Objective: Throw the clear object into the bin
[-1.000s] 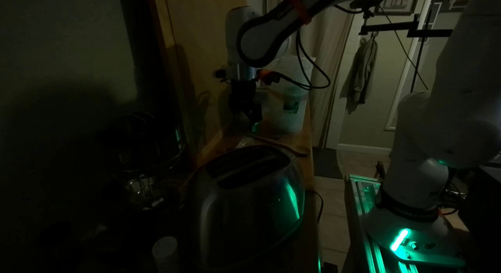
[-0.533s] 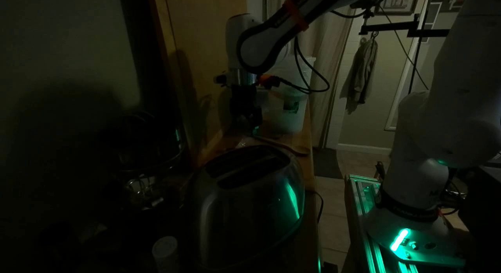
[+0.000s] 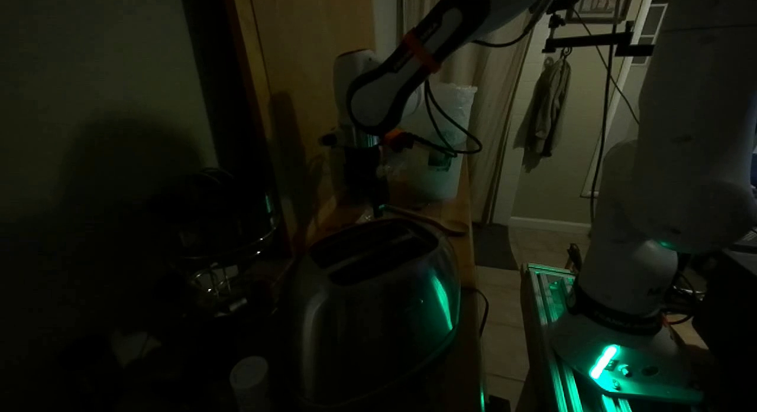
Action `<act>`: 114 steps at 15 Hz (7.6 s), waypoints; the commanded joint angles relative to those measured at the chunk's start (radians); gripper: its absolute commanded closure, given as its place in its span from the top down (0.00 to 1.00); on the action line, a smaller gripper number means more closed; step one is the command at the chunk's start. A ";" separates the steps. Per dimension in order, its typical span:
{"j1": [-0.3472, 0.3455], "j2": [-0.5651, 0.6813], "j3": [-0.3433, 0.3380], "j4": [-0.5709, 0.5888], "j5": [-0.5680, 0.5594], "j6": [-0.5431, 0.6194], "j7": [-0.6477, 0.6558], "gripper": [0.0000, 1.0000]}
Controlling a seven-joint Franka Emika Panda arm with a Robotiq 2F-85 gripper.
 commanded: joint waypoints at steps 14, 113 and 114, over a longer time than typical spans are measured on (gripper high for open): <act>-0.082 0.207 0.030 0.161 0.000 0.048 0.013 0.42; -0.177 -0.350 -0.188 0.474 0.155 -0.497 -0.095 1.00; -0.158 -0.370 -0.178 0.443 0.156 -0.483 -0.100 1.00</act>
